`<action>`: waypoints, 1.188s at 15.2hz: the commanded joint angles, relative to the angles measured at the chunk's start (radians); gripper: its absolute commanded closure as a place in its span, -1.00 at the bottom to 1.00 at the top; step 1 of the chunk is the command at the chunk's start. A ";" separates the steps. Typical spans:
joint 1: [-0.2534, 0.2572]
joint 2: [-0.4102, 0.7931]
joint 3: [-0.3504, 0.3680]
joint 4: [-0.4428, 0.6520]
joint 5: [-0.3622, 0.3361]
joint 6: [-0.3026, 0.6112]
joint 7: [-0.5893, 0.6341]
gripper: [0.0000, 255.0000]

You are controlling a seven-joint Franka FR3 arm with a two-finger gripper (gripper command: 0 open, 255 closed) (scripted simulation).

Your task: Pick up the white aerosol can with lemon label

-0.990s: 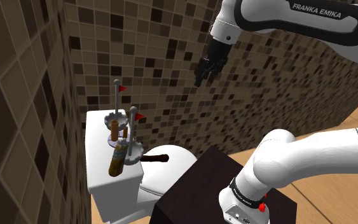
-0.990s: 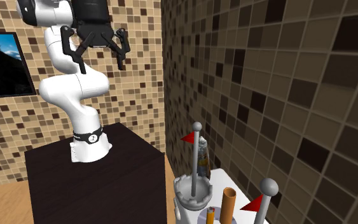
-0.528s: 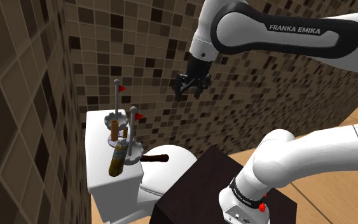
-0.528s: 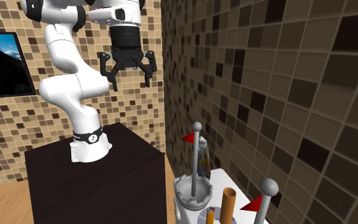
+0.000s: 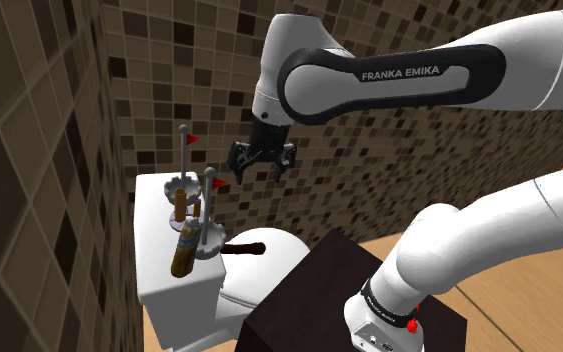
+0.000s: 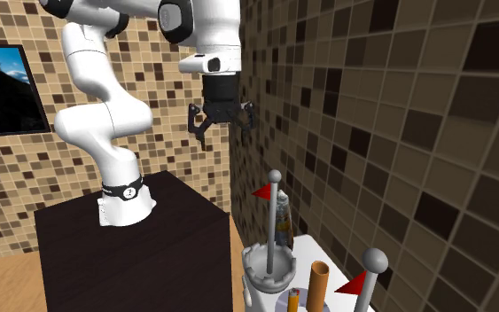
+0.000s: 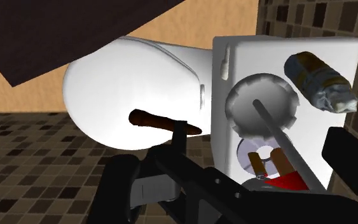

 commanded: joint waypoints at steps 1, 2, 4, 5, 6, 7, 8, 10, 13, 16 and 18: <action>-0.011 0.065 0.049 0.008 0.007 0.055 0.096 -1.00; -0.018 0.101 0.073 0.019 0.006 0.078 0.143 -1.00; -0.034 0.177 0.118 0.046 -0.005 0.124 0.238 -1.00; -0.042 0.218 0.140 0.061 -0.015 0.145 0.288 -1.00; -0.050 0.260 0.161 0.079 -0.029 0.166 0.338 -1.00; -0.059 0.303 0.181 0.097 -0.045 0.186 0.390 -1.00; -0.066 0.349 0.198 0.118 -0.066 0.205 0.444 -1.00; -0.075 0.443 0.227 0.163 -0.117 0.239 0.554 -1.00; -0.069 0.590 0.244 0.242 -0.210 0.277 0.723 -1.00; -0.062 0.610 0.237 0.233 -0.225 0.302 0.734 -1.00; -0.059 0.630 0.235 0.224 -0.241 0.328 0.745 -1.00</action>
